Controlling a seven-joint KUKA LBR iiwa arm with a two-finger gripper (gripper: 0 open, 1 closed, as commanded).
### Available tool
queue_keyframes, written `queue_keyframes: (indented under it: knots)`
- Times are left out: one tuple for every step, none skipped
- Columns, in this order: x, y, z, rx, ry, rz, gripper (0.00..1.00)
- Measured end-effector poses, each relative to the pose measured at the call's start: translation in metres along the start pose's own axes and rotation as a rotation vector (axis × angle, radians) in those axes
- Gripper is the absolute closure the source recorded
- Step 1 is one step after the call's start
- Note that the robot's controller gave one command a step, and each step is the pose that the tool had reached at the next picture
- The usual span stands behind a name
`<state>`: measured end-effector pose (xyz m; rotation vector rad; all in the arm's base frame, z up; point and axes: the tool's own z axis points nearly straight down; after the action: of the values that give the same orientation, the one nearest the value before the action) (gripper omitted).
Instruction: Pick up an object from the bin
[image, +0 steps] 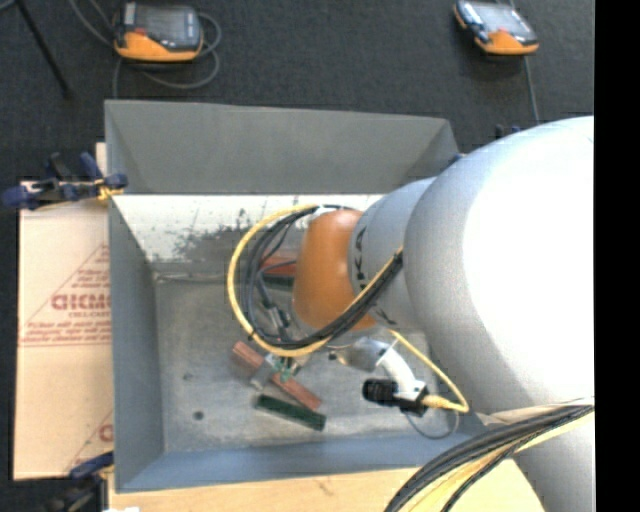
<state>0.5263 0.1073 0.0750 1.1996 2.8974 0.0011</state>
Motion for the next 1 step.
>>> queue_keyframes:
  knots:
    - [-0.0013, 0.0005, -0.0245, -0.001, 0.002, -0.004, 1.0]
